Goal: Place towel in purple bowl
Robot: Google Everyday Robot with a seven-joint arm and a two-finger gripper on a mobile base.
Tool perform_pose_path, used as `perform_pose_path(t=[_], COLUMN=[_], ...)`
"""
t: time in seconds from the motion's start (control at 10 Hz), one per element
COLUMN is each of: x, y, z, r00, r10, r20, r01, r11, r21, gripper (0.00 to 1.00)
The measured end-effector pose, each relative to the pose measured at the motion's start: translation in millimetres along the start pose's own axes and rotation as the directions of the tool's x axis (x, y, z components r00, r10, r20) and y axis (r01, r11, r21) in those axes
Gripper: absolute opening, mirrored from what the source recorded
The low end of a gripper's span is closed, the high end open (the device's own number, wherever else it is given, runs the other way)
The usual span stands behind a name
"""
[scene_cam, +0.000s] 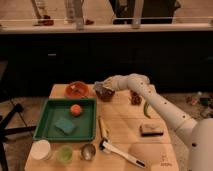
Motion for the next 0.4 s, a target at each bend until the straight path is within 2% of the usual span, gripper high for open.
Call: perform_pose_path(t=[0.1,0.4], x=[-0.2,0.4], y=[0.1,0.1], z=[0.2,-0.1], r00=[1.000,1.000], r10=[0.000,0.001], r20=[0.000,0.000], r01=[0.000,-0.001], r11=[1.000,1.000], r21=[0.000,0.000], gripper=[0.80,0.80])
